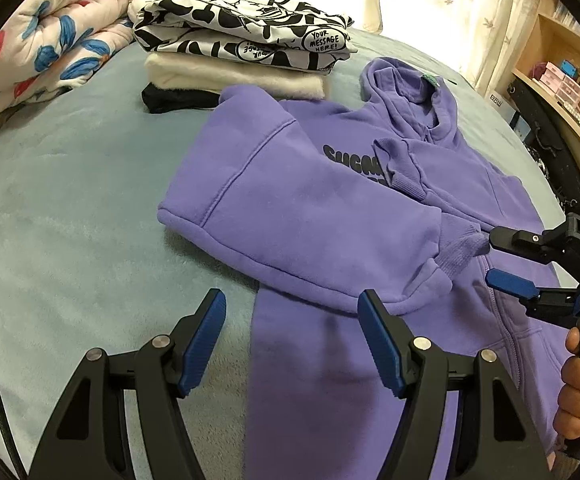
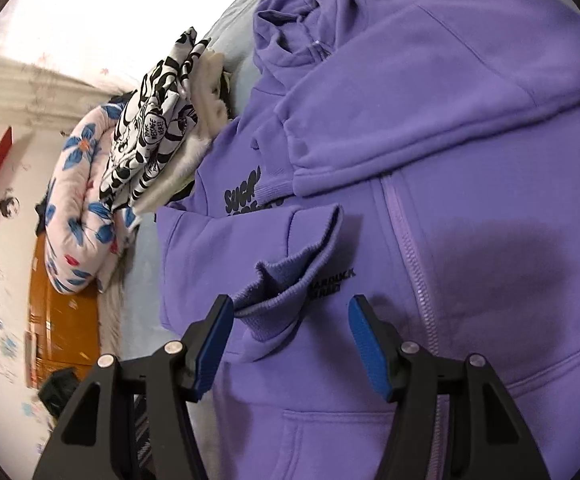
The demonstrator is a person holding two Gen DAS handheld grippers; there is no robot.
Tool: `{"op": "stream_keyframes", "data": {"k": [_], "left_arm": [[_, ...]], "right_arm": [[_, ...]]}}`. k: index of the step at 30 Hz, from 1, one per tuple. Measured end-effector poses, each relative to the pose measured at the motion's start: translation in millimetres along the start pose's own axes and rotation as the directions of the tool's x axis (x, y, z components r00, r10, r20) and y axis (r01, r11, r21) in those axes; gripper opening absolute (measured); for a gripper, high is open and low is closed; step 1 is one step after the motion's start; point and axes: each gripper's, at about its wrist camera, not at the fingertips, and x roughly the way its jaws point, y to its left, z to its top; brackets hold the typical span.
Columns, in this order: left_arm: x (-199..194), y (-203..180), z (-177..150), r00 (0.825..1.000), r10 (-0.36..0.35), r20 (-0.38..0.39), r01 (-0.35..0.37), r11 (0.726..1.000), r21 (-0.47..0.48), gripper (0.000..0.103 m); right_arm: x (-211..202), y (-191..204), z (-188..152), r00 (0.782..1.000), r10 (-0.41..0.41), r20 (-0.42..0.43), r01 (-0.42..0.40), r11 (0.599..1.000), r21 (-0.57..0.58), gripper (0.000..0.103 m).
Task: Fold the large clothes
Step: 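Grasp the folded ribbed sleeve cuff with the right tool and straighten it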
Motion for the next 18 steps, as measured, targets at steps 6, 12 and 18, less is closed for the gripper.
{"op": "stream_keyframes", "data": {"k": [6, 12, 18], "left_arm": [[-5.5, 4.2, 0.4, 1.000, 0.001, 0.017, -0.001, 1.000, -0.012, 0.067], [-4.3, 4.3, -1.1, 1.000, 0.010, 0.011, -0.010, 1.000, -0.015, 0.067], [-1.2, 6.6, -1.3, 1.000, 0.026, 0.004, -0.026, 0.999, -0.025, 0.067]], "right_arm": [[7.3, 20.6, -0.2, 1.000, 0.009, -0.008, -0.009, 0.999, -0.040, 0.061], [38.1, 25.8, -3.0, 0.983, -0.178, -0.042, 0.172, 0.979, -0.104, 0.061], [48.5, 46.6, -5.0, 0.954, -0.300, 0.020, 0.293, 0.913, -0.284, 0.014]]}}
